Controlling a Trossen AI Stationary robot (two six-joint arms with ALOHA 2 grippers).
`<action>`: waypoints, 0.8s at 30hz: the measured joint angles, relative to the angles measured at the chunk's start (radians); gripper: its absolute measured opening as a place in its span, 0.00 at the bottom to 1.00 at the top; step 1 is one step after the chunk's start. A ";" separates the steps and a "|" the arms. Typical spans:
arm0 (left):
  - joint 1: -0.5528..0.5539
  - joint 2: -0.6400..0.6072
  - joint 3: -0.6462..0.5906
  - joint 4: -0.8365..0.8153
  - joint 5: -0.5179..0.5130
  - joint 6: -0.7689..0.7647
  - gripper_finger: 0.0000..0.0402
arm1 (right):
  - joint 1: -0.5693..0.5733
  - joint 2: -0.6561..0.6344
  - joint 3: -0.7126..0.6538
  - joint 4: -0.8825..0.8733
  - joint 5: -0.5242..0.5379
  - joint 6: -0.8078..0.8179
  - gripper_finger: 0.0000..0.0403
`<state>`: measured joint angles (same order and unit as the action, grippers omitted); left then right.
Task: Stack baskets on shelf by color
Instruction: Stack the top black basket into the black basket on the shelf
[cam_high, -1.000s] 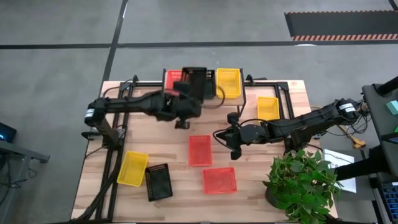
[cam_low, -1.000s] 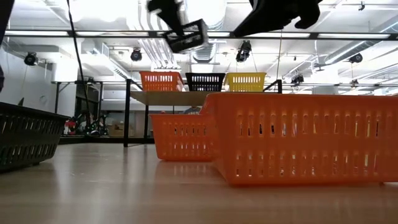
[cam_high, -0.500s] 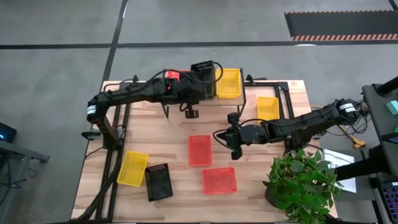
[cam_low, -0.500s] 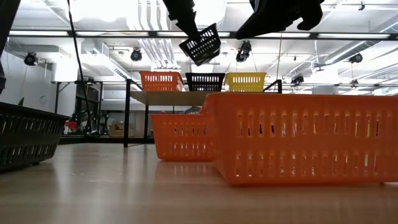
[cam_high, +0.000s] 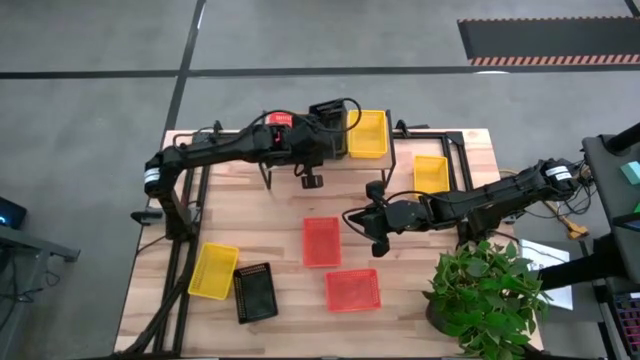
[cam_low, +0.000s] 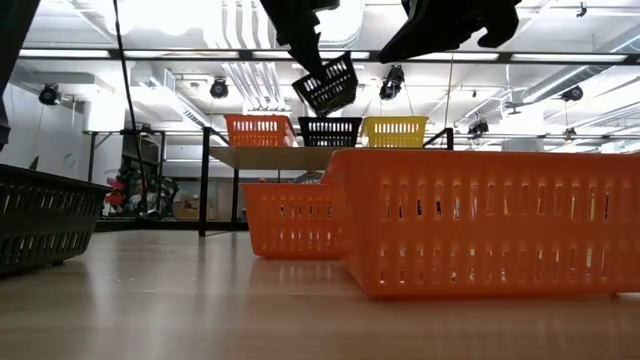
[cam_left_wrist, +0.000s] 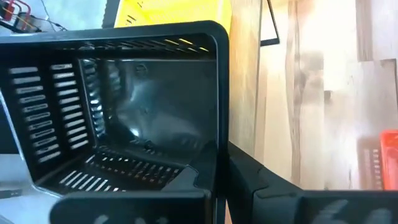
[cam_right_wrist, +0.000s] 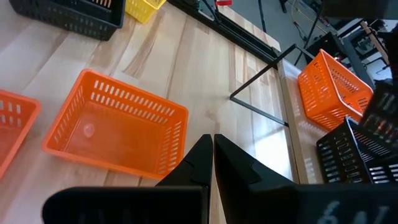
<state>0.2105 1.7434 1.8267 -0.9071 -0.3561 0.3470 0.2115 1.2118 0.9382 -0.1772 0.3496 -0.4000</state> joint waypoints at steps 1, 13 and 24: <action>0.003 0.006 0.000 0.009 0.000 0.000 0.00 | 0.000 0.000 0.000 0.000 0.000 0.000 0.02; 0.028 0.023 -0.001 0.008 -0.002 -0.001 0.00 | 0.000 0.000 0.000 -0.004 0.000 0.001 0.02; 0.032 0.023 -0.001 0.009 -0.003 -0.004 0.00 | 0.000 0.000 0.000 -0.005 0.000 0.010 0.02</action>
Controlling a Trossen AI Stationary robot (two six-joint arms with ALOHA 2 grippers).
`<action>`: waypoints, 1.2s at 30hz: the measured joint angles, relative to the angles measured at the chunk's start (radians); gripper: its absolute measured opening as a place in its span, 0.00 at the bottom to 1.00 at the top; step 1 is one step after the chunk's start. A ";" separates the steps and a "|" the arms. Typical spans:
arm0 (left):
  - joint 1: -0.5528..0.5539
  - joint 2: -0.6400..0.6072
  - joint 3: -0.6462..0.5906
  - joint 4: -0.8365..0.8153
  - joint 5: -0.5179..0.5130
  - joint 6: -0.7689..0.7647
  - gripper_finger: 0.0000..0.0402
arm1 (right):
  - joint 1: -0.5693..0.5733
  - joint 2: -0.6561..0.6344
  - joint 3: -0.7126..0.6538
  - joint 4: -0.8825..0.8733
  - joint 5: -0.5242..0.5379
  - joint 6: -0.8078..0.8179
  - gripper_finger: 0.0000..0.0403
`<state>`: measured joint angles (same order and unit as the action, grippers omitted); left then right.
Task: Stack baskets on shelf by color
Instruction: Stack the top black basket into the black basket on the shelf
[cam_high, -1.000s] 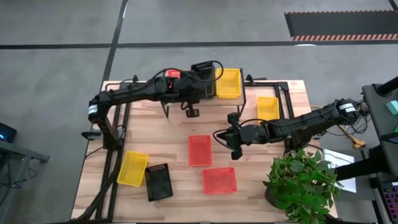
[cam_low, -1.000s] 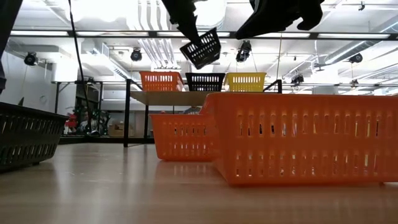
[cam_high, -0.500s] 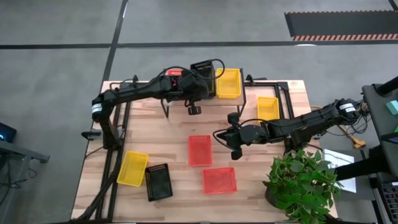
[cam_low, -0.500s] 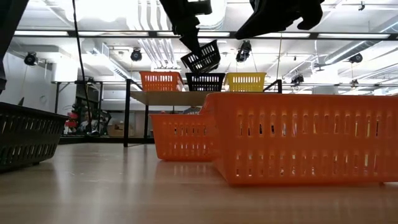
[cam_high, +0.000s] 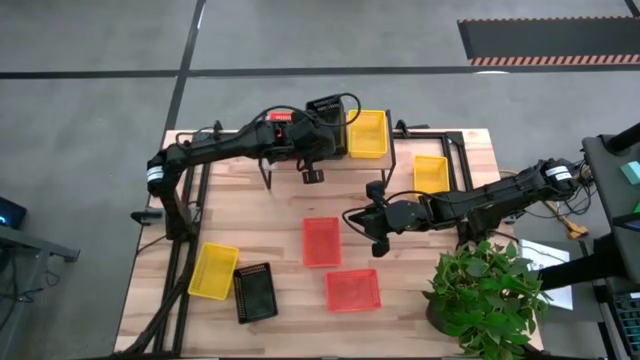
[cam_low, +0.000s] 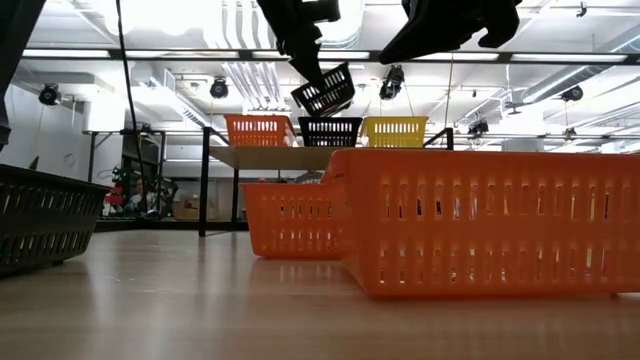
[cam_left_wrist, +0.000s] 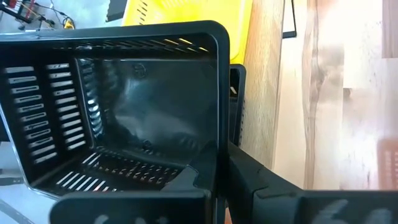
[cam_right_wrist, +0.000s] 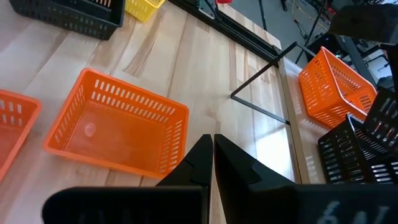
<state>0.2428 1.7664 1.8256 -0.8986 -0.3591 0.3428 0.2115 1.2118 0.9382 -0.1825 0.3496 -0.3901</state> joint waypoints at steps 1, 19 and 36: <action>0.000 0.000 0.000 0.000 0.000 0.000 0.00 | 0.000 0.000 0.000 0.000 0.000 0.000 0.02; 0.000 -0.001 -0.030 0.000 -0.001 -0.043 0.00 | 0.000 0.000 0.000 -0.001 0.000 -0.002 0.02; 0.000 -0.001 -0.034 0.000 -0.001 0.004 0.12 | 0.000 0.000 0.001 -0.001 0.000 -0.002 0.02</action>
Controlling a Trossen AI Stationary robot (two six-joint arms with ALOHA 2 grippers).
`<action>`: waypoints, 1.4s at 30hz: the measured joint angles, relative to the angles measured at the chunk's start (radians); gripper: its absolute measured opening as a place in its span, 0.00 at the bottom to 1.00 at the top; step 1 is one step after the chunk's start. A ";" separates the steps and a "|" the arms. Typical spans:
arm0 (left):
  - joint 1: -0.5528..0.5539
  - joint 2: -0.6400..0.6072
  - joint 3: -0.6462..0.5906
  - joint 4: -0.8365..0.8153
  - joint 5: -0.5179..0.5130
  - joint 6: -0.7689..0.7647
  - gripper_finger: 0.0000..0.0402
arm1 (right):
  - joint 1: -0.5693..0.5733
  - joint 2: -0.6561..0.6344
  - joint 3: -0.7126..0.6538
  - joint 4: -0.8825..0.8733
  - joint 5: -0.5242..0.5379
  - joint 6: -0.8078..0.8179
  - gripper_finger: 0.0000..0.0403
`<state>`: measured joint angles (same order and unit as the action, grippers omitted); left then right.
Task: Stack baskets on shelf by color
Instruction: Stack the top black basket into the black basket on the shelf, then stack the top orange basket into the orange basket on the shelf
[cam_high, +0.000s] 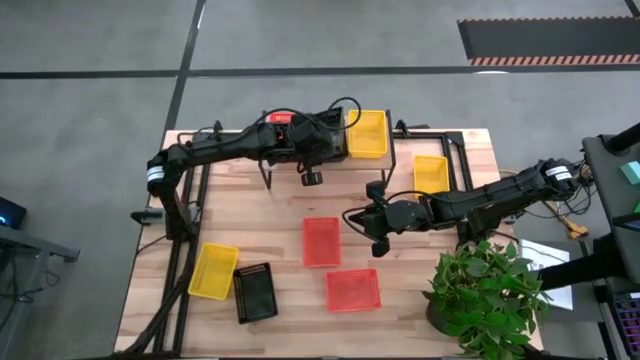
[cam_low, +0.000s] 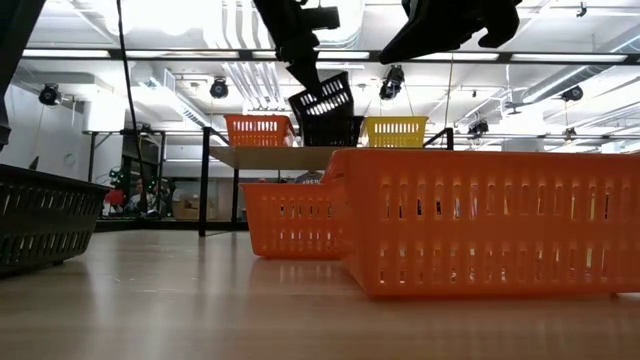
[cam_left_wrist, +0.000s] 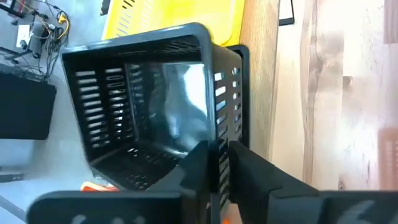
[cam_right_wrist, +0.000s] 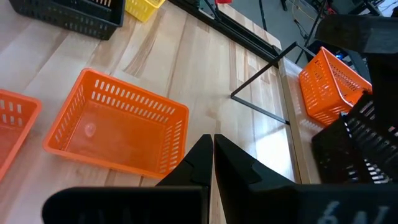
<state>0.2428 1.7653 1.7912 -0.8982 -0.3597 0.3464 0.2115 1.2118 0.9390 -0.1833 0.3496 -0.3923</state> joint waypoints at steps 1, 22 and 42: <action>0.000 0.000 0.000 0.000 0.000 0.001 0.14 | 0.000 0.000 0.000 0.000 0.000 0.000 0.02; -0.225 -0.216 -0.278 0.135 0.231 -0.165 0.26 | 0.000 0.000 0.000 0.001 -0.001 -0.020 0.02; -0.577 -0.781 -1.086 0.917 0.082 -0.232 0.26 | 0.000 0.003 0.000 0.116 -0.020 0.033 0.02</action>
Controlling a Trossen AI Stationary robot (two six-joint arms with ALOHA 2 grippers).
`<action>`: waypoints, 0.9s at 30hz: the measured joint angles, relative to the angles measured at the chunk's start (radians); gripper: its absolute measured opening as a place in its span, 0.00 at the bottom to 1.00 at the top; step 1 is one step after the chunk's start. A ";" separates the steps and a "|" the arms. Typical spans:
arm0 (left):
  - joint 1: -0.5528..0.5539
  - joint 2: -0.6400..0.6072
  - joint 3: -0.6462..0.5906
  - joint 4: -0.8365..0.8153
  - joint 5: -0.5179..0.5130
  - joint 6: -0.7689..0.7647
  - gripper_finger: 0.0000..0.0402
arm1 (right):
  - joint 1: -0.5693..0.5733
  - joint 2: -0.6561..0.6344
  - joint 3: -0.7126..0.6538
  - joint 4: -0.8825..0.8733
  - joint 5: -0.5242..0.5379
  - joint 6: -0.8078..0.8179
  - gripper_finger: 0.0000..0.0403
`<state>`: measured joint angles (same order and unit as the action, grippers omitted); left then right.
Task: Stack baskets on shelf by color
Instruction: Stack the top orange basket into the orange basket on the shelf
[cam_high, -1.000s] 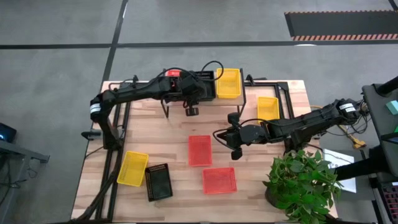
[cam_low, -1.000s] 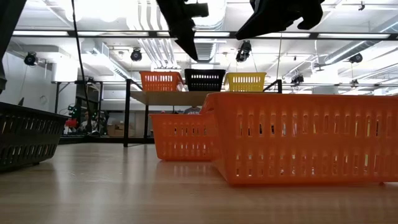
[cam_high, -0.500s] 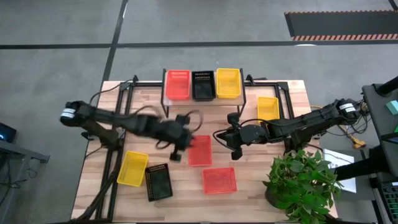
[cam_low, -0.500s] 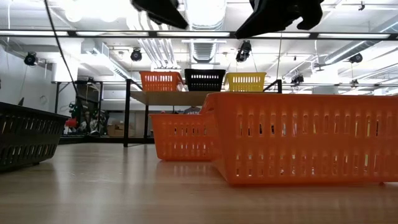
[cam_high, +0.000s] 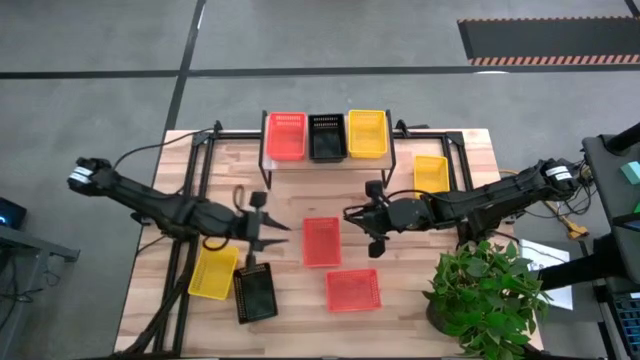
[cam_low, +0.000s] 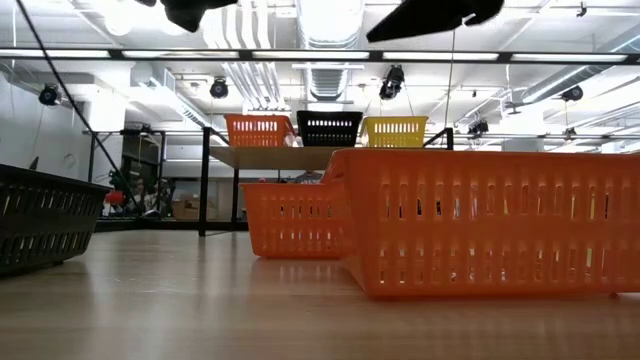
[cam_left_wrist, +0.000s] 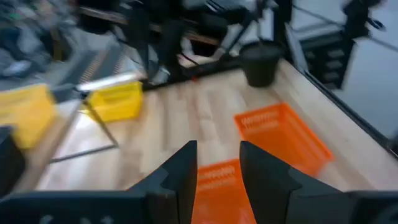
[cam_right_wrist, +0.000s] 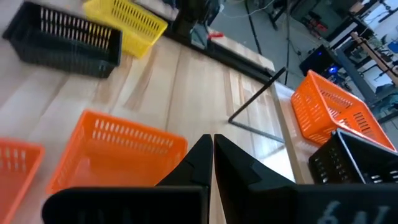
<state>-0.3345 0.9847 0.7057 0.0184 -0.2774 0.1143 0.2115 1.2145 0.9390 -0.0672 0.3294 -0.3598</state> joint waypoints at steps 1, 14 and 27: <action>0.001 -0.024 -0.014 0.008 -0.025 0.004 0.26 | 0.000 0.002 0.000 0.013 0.000 0.008 0.02; 0.001 -0.233 -0.080 0.081 -0.152 0.305 0.26 | 0.000 0.194 0.009 0.222 -0.121 0.138 0.02; 0.001 -0.340 -0.101 0.076 -0.160 0.391 0.26 | 0.003 0.409 0.340 -0.233 -0.158 0.382 0.08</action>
<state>-0.3336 0.6445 0.6044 0.0944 -0.4371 0.5049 0.2146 1.6238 1.2787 -0.3002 0.1716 0.0225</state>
